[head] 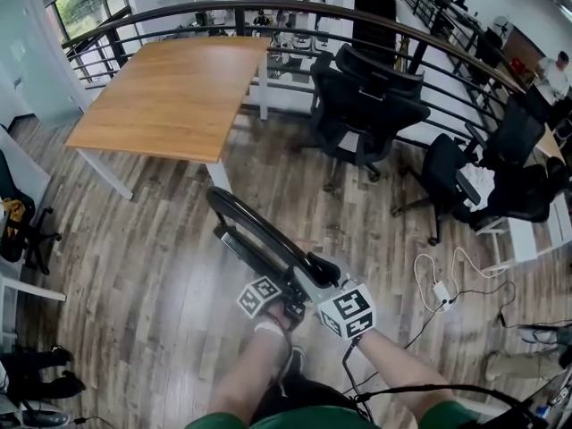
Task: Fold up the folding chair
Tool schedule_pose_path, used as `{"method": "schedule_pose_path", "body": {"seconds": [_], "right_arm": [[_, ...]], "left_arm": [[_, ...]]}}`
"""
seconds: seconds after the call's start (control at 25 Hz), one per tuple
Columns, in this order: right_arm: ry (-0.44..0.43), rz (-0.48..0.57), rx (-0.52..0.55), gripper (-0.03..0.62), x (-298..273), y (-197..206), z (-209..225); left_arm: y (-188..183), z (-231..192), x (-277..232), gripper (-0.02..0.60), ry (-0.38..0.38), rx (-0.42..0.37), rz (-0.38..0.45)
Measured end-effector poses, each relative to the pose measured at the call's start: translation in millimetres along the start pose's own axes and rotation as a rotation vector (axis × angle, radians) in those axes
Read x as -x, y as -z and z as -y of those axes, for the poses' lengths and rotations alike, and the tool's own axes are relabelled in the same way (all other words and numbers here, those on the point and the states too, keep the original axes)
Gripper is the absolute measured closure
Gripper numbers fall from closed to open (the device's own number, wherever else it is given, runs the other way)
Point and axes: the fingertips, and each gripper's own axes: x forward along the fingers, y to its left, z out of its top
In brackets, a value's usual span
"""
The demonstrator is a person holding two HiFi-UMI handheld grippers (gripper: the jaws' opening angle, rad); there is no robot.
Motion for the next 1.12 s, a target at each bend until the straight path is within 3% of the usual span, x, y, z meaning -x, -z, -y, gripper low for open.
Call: {"method": "schedule_pose_path", "body": {"seconds": [0.48, 0.76, 1.12], "right_arm": [[0.032, 0.0, 0.007, 0.436, -4, -2, 21], [0.019, -0.002, -0.002, 0.439, -4, -2, 32], [-0.005, -0.024, 0.026, 0.441, -3, 10, 9]], "left_arm": [[-1, 12, -11, 0.192, 0.042, -0.001, -0.025], [7, 17, -9, 0.19, 0.086, -0.078, -0.081], [4, 7, 1, 0.189, 0.091, -0.032, -0.031]]}}
